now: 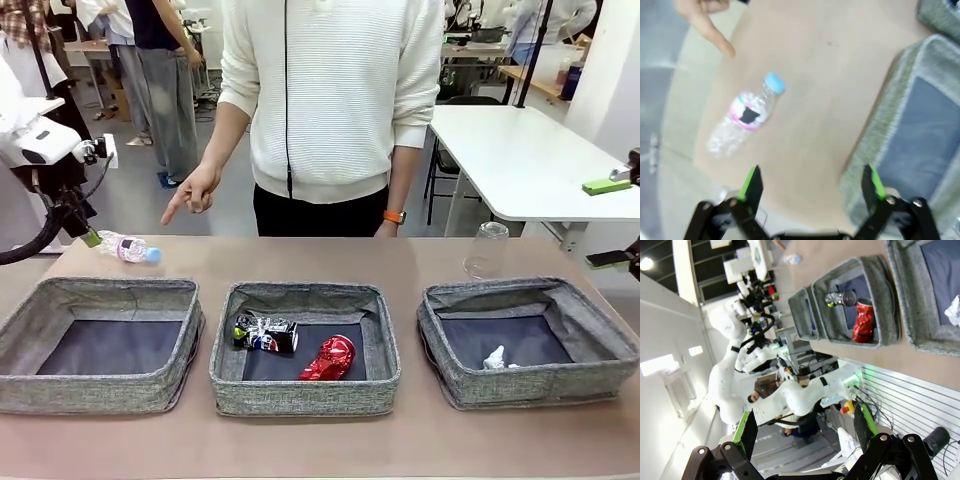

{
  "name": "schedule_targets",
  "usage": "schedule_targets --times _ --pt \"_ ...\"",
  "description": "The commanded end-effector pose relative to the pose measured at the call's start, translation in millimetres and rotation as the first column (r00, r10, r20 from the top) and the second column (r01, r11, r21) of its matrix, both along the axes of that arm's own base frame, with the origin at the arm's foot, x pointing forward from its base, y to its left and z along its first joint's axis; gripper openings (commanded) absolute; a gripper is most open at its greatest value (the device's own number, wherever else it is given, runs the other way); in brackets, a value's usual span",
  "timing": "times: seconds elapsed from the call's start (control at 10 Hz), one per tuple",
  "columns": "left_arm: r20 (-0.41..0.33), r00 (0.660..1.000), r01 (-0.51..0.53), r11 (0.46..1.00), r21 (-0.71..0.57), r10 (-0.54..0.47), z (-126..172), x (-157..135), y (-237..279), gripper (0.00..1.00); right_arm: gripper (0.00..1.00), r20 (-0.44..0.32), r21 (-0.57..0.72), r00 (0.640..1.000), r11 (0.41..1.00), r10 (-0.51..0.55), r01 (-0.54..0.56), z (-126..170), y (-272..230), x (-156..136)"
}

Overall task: Sort the waste into the appropriate baskets.
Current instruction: Pick up the waste item pointed out by the person.

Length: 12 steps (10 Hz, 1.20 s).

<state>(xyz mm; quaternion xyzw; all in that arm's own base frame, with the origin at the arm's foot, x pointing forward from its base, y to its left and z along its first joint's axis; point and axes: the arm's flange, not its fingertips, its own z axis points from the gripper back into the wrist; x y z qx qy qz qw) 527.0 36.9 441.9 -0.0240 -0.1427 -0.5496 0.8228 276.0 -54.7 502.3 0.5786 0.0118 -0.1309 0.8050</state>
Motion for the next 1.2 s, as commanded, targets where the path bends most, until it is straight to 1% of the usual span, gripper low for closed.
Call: schedule_targets --times 0.0,0.1,0.2,0.3,0.4,0.5,0.6,0.7,0.8,0.9,1.0,1.1 --pt "-0.075 0.996 0.042 0.998 -0.041 -0.045 -5 47 21 1.0 1.0 0.023 0.004 1.0 1.0 -0.005 0.004 2 1 3" --pt "-0.008 0.989 0.145 0.989 -0.029 -0.146 -15 65 31 1.0 1.0 0.023 0.004 1.0 1.0 -0.005 0.004 2 1 3" --pt "0.036 0.953 0.303 0.953 -0.013 -0.302 -28 84 39 1.0 1.0 0.023 0.004 1.0 1.0 -0.005 0.004 2 1 3" --pt "-0.019 0.958 0.286 0.958 0.031 -0.286 -41 103 41 1.0 1.0 0.023 0.004 1.0 1.0 -0.005 0.004 2 1 3" --pt "0.007 0.96 0.279 0.959 0.057 -0.28 -52 117 38 1.0 1.0 0.023 0.004 1.0 1.0 -0.005 0.004 2 1 3" --pt "0.042 0.964 0.26 0.965 0.033 -0.261 -62 129 30 1.0 1.0 0.023 0.004 1.0 1.0 -0.005 0.004 2 1 3" --pt "0.066 0.965 0.251 0.967 0.045 -0.254 -71 138 24 1.0 1.0 0.023 0.004 1.0 1.0 -0.005 0.004 2 1 3" --pt "0.03 0.95 0.311 0.95 0.035 -0.312 -82 141 18 1.0 1.0 0.023 0.004 1.0 1.0 -0.005 0.004 2 1 3" --pt "-0.025 0.931 0.365 0.931 0.027 -0.364 -89 140 14 1.0 1.0 0.023 0.004 1.0 1.0 -0.005 0.004 2 1 3" --pt "-0.077 0.917 0.396 0.917 0.051 -0.392 -95 137 14 1.0 1.0 0.023 0.004 1.0 1.0 -0.005 0.004 2 1 3" --pt "-0.11 0.907 0.414 0.909 0.049 -0.407 -97 134 18 1.0 1.0 0.023 0.004 1.0 1.0 -0.005 0.004 2 1 3" --pt "-0.114 0.905 0.414 0.91 0.016 -0.41 -95 132 22 1.0 1.0 0.023 0.004 1.0 1.0 -0.005 0.004 2 1 3"
